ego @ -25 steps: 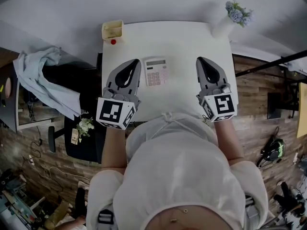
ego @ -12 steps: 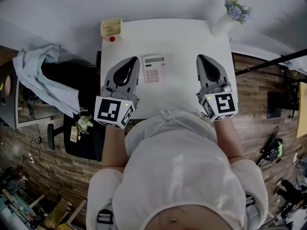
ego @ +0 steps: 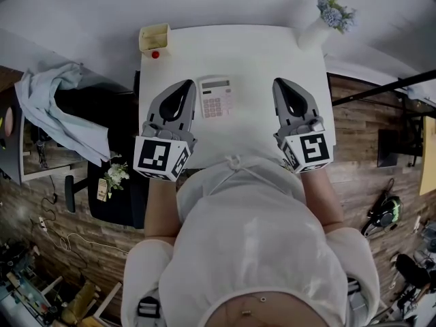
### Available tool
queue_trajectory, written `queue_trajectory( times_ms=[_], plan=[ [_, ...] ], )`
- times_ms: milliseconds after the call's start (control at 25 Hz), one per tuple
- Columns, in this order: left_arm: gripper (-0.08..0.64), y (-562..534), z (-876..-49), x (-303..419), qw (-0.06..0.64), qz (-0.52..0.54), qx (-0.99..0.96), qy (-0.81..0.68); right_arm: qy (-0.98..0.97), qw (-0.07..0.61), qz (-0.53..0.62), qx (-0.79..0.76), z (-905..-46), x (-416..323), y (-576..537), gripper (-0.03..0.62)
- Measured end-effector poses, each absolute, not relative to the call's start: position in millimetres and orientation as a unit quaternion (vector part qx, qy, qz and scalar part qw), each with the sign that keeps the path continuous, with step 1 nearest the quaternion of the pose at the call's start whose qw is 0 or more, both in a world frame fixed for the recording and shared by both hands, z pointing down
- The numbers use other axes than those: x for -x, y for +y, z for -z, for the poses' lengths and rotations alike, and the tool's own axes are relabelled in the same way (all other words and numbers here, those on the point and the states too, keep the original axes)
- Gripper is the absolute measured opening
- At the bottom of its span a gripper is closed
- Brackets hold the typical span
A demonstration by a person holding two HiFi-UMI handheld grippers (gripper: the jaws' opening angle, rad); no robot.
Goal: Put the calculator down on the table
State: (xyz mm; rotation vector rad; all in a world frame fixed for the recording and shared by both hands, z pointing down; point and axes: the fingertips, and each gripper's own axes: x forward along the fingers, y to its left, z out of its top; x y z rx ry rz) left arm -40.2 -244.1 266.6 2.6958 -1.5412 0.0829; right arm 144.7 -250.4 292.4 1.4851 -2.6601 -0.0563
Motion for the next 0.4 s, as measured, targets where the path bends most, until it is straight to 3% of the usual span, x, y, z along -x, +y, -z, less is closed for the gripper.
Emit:
queue_trajectory(
  times_ms=[400],
  plan=[
    [0.018,-244.2,-275.1,28.7,0.018,-0.035,-0.869,-0.493,-0.878,0.056,0.036,-0.473,-298.1,-142.8,-246.2,0.002]
  ],
)
